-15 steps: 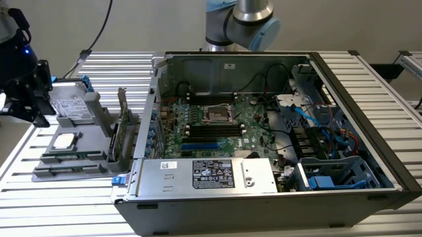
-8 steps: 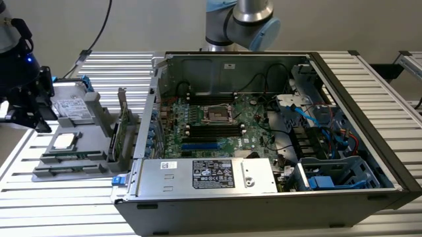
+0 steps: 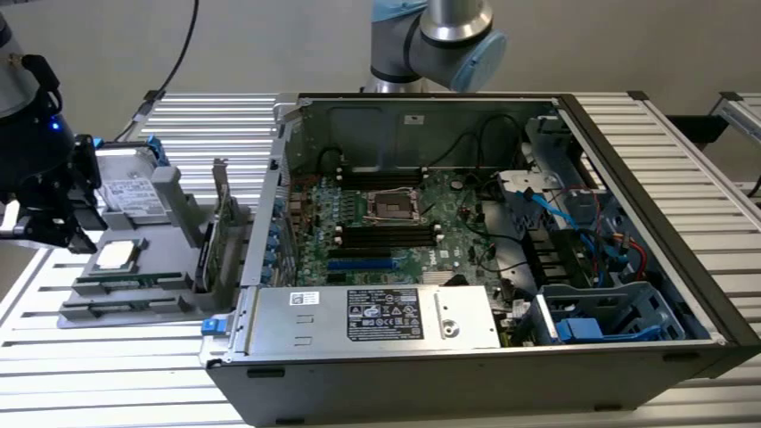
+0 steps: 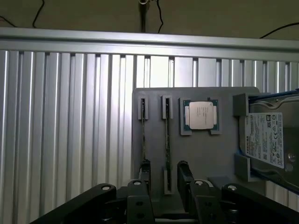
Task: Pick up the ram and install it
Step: 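Pick up the ram and move it above insertion slot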
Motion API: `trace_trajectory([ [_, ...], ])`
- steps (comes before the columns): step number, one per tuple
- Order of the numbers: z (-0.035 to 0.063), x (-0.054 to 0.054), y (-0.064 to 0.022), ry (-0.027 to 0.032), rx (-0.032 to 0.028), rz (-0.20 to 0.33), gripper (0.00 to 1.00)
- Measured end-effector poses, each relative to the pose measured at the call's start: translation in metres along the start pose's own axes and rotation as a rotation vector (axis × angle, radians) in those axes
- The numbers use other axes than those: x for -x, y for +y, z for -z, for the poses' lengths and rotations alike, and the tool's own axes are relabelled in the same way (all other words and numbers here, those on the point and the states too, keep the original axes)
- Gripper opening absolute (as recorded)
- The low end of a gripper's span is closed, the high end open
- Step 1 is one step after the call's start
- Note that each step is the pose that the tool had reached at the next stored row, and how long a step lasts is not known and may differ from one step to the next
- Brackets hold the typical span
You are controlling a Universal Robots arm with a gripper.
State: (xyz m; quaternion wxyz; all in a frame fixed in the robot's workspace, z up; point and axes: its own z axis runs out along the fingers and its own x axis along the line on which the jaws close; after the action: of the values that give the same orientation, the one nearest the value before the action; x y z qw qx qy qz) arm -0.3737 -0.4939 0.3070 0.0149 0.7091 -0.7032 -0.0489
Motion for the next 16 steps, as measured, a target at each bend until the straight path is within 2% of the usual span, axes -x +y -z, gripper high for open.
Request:
trace_trajectory([
  [2,-0.0028,-0.001,-0.0002,-0.0002,-0.005,0.0,0.37],
  [4,-0.0061,-0.002,-0.0004,-0.0001,-0.0075,0.0,0.37],
  [16,-0.0278,-0.004,-0.0025,0.0,-0.008,0.0,0.37],
])
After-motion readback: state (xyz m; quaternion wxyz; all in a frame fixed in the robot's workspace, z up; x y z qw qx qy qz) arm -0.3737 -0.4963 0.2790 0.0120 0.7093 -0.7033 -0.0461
